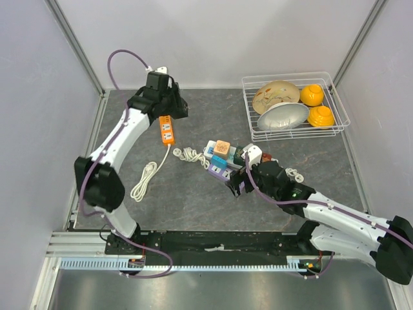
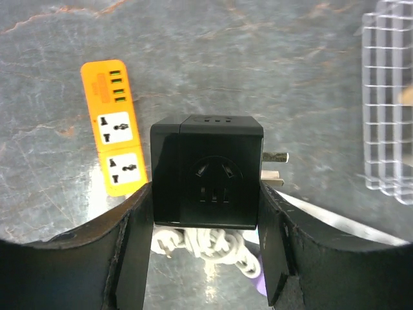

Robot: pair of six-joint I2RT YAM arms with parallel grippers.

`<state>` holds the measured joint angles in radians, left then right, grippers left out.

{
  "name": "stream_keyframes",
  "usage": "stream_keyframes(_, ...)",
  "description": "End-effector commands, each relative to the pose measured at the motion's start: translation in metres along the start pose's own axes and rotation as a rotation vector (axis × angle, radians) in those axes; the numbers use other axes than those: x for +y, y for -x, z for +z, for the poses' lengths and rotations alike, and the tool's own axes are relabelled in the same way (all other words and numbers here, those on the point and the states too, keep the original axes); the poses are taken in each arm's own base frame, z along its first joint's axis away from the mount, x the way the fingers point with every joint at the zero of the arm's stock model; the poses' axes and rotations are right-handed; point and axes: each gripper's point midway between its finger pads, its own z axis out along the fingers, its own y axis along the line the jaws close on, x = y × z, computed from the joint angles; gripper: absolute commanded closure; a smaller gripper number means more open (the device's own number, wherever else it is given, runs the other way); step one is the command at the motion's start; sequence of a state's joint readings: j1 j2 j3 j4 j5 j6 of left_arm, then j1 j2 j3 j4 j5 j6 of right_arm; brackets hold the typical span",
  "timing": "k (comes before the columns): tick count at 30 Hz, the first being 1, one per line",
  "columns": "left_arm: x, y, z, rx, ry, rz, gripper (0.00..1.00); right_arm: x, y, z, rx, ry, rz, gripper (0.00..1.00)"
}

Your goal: Insert the plug

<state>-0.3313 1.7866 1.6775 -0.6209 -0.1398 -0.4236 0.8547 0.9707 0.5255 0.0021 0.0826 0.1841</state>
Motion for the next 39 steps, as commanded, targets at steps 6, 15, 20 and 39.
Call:
stream_keyframes(6,-0.063,-0.015,-0.099,-0.181,-0.395,0.041,0.98,0.017,0.063,-0.009,-0.222,0.062,0.106,0.02)
stream_keyframes(15,-0.092,-0.042,-0.151,-0.238,-0.542,0.07,0.98,0.012,0.092,-0.009,-0.356,0.03,0.262,0.02)
stream_keyframes(20,-0.106,-0.056,-0.162,-0.232,-0.553,0.059,0.98,0.019,0.11,-0.007,-0.45,0.08,0.349,0.02)
stream_keyframes(39,-0.134,-0.09,-0.165,-0.292,-0.509,0.294,0.98,-0.002,0.163,-0.026,-0.593,-0.001,0.72,0.02)
